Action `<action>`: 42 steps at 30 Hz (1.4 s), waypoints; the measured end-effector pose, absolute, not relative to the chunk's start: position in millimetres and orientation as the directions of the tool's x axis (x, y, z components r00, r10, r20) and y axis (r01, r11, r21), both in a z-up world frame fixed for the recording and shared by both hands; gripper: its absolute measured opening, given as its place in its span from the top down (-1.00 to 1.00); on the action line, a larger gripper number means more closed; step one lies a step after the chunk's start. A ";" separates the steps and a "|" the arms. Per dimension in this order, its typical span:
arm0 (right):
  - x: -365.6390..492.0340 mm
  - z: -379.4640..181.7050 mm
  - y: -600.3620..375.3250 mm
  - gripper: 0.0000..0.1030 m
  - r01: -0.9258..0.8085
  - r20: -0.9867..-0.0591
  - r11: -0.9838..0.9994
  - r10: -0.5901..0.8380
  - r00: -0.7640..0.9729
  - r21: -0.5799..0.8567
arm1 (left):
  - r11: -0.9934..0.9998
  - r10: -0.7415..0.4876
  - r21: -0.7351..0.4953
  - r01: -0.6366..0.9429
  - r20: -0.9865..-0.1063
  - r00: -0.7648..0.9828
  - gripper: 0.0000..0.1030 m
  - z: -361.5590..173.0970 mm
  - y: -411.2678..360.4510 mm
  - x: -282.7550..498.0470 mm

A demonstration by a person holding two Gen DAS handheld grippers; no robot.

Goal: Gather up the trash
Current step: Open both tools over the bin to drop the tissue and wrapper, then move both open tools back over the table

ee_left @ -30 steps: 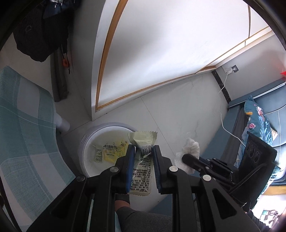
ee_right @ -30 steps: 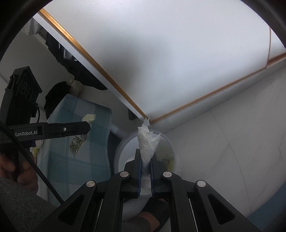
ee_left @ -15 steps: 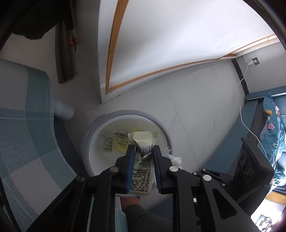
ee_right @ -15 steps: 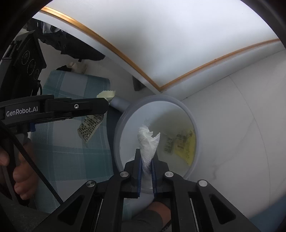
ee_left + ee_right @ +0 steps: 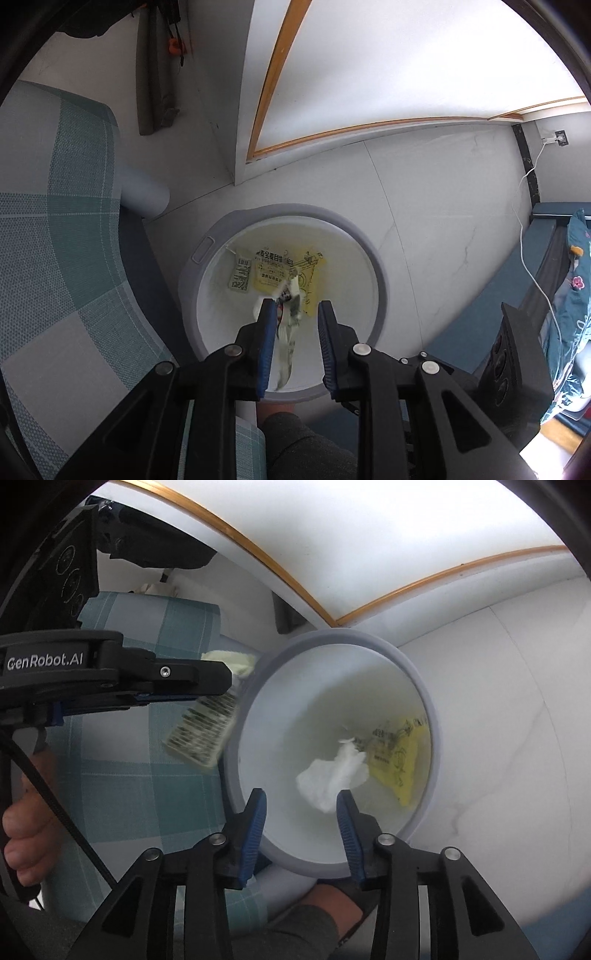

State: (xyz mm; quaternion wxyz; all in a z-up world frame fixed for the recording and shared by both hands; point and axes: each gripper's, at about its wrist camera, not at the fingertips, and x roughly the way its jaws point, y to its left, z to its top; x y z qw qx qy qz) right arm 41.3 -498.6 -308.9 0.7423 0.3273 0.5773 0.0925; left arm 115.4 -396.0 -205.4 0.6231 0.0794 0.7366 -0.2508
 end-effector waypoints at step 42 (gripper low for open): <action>-3.6 -61.5 -536.1 -0.71 0.245 -0.705 0.892 0.108 0.701 0.380 | 0.871 -0.274 0.010 0.490 -0.819 0.503 -0.46 -14.8 -305.1 82.7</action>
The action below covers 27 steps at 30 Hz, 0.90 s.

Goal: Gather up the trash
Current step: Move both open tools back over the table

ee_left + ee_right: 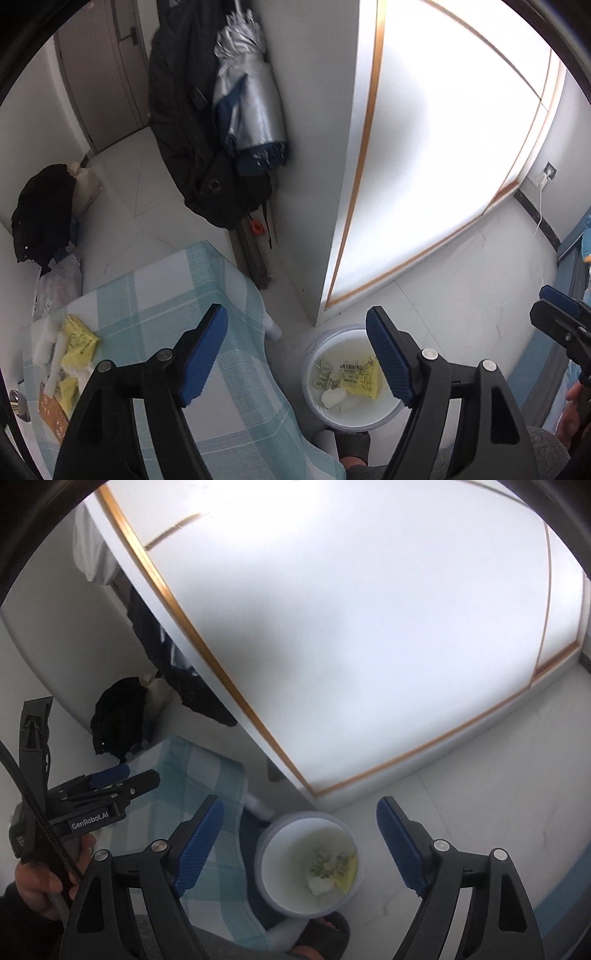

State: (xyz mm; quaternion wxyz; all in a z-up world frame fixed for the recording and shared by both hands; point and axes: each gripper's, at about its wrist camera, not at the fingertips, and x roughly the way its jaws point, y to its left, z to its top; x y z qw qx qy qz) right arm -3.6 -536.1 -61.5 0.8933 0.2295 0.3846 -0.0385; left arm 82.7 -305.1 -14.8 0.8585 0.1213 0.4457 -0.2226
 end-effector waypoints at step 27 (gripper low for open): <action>-8.4 88.0 -302.6 -1.00 -0.229 -0.368 0.939 0.314 0.875 0.256 | 0.984 -0.173 -0.130 0.121 -0.563 0.808 -0.76 82.7 -51.5 54.6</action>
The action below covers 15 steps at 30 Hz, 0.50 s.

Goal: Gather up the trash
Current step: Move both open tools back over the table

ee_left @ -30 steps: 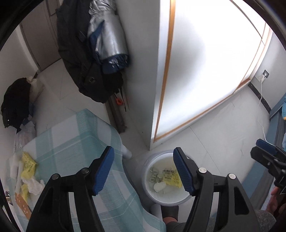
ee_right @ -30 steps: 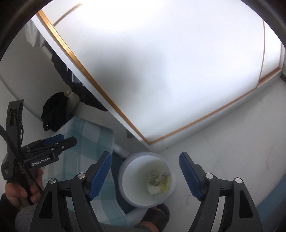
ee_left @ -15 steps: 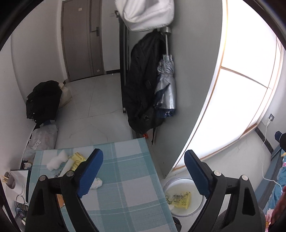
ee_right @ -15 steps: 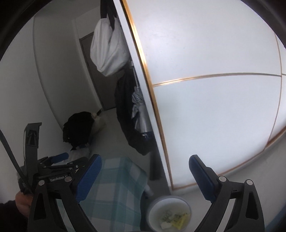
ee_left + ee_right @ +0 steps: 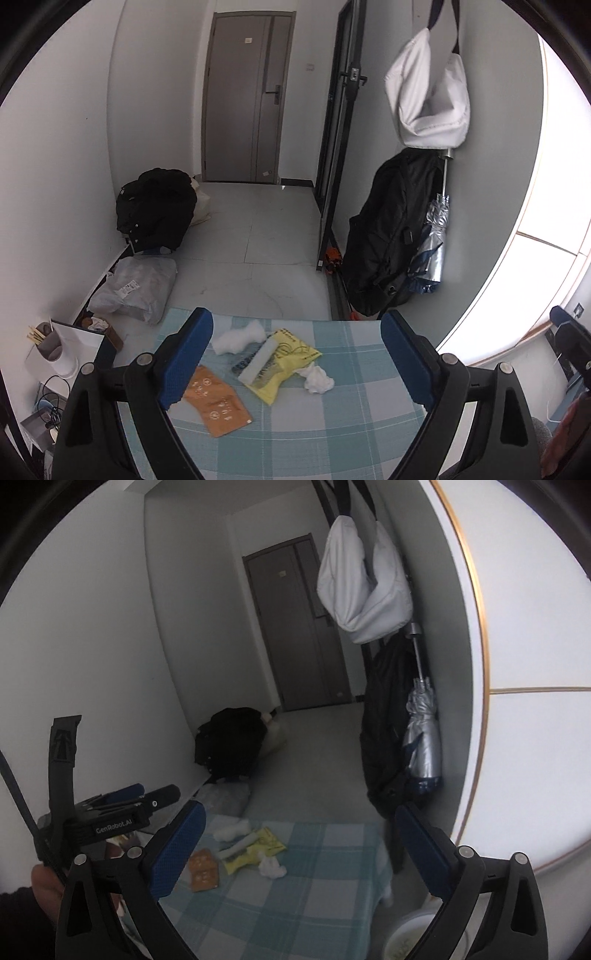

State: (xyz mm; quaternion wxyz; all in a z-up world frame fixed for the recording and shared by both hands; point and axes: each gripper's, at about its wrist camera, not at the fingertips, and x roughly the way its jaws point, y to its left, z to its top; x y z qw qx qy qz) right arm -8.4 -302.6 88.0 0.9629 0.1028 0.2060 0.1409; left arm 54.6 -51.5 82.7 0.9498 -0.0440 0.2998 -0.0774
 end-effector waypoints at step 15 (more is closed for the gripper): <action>41.0 29.2 -203.0 -1.00 -0.321 -0.528 0.920 0.391 0.754 0.224 | 0.981 -0.105 -0.190 -0.031 -0.661 0.743 -0.76 12.1 41.2 65.6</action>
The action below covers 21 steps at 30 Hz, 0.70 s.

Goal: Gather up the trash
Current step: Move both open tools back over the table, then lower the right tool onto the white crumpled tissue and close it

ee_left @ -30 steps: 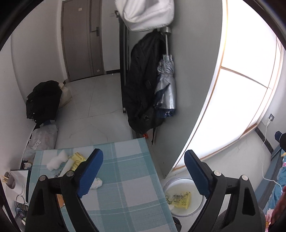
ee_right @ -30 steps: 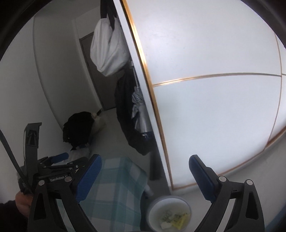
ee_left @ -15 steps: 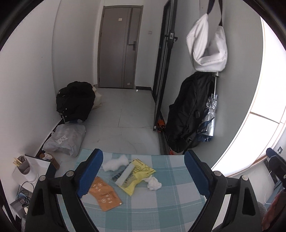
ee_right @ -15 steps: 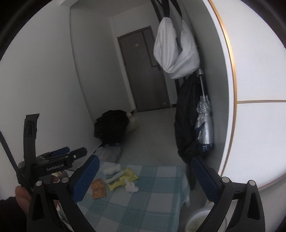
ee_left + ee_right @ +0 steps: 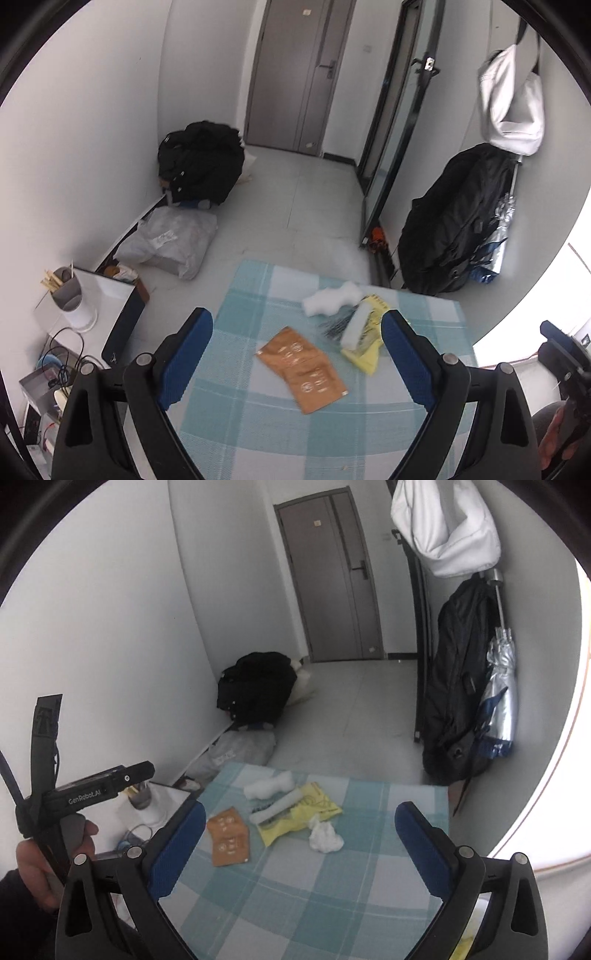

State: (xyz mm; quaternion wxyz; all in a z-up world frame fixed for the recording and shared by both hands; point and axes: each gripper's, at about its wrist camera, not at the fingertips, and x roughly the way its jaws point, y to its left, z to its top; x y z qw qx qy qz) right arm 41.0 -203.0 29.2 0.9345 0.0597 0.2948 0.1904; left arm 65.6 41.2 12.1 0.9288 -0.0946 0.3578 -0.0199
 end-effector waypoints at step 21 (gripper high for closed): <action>144.4 -62.6 -152.3 -0.92 -0.368 -0.813 0.925 0.286 0.507 0.096 | 0.950 -0.166 -0.296 -0.098 -0.746 0.645 -0.76 -9.5 77.1 101.3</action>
